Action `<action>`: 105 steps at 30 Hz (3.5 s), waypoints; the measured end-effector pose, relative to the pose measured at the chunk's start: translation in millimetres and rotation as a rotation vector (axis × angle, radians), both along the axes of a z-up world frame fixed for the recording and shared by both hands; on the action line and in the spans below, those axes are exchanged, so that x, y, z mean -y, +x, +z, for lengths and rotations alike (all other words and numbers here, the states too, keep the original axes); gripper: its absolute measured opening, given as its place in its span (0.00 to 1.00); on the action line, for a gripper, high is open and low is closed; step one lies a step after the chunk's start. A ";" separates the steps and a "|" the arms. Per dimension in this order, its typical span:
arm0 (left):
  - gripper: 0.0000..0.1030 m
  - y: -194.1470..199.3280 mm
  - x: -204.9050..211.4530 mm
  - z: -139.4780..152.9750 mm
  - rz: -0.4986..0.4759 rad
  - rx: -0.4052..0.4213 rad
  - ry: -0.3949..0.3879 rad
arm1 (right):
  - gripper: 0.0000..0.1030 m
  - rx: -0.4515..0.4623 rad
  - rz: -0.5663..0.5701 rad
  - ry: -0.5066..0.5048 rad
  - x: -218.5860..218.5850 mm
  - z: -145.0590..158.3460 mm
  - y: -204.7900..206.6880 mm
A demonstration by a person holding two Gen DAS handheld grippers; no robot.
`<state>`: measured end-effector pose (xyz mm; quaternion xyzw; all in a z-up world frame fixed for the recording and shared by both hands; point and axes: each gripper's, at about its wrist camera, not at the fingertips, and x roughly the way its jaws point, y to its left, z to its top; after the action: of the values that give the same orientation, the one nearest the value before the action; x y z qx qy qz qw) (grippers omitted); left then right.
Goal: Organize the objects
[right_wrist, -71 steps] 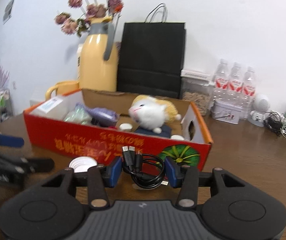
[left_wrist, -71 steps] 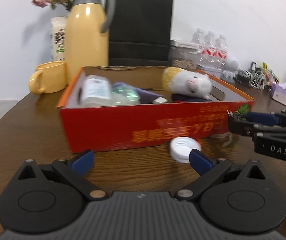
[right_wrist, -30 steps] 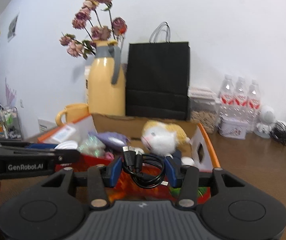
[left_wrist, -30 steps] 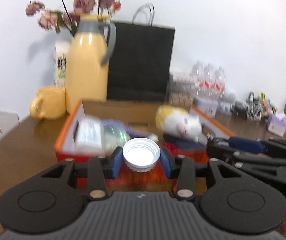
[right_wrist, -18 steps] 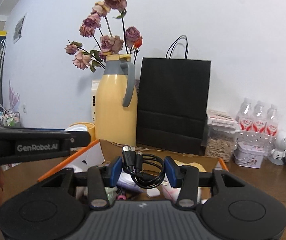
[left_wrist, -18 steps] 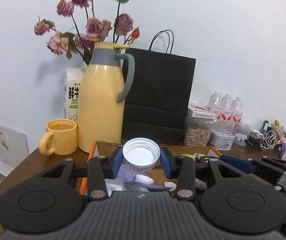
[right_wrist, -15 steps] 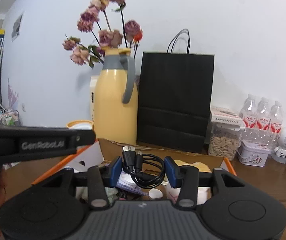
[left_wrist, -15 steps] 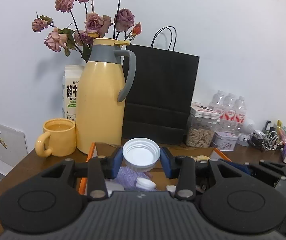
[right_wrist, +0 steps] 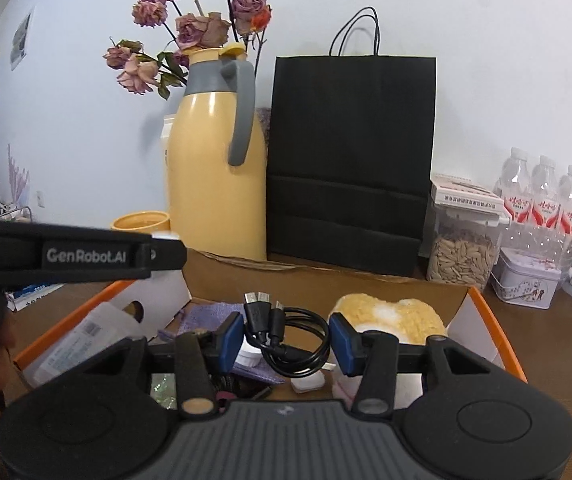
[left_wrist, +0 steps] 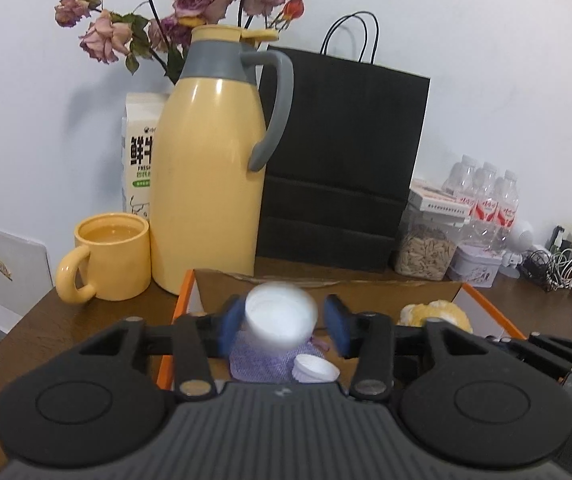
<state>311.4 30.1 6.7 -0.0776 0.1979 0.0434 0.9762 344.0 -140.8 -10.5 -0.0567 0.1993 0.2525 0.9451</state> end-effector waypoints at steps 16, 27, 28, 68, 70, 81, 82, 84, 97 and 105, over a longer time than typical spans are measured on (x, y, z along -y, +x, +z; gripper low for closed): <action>1.00 -17.5 4.1 16.4 0.039 0.082 0.035 | 1.00 -0.007 -0.050 0.026 17.9 11.1 -2.6; 1.00 -65.8 11.9 35.3 0.021 0.130 0.054 | 1.00 0.046 -0.045 -0.030 56.3 36.3 -45.8; 1.00 -70.4 12.6 35.3 0.018 0.127 0.062 | 1.00 0.042 -0.046 -0.044 62.5 35.9 -50.3; 1.00 -149.4 33.8 -41.9 -0.118 -0.013 -0.018 | 0.02 -0.216 -0.112 -0.066 93.0 -57.7 -64.5; 1.00 -148.4 33.0 -44.2 -0.119 -0.020 -0.022 | 0.01 -0.206 -0.120 -0.051 95.8 -57.0 -65.9; 1.00 -131.7 43.1 -49.2 -0.136 -0.079 0.019 | 0.01 -0.040 -0.131 0.003 104.6 -41.5 -102.0; 1.00 -128.4 46.9 -49.3 -0.141 -0.086 0.030 | 0.01 -0.019 -0.138 0.013 106.4 -39.0 -105.2; 1.00 -120.5 55.7 -51.2 -0.158 -0.097 0.050 | 0.01 0.014 -0.154 0.035 111.4 -34.1 -109.5; 0.89 -74.2 104.4 -73.8 -0.184 -0.203 0.117 | 0.01 0.054 -0.145 0.103 122.9 -24.5 -118.4; 0.13 -65.0 122.7 -80.7 -0.227 -0.244 0.111 | 0.01 0.066 -0.128 0.110 121.9 -23.9 -124.3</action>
<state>246.4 -92.6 -74.1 0.0050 0.3197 -0.0469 0.9464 219.7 -262.7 -34.3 -0.0002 0.1571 0.1999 0.9671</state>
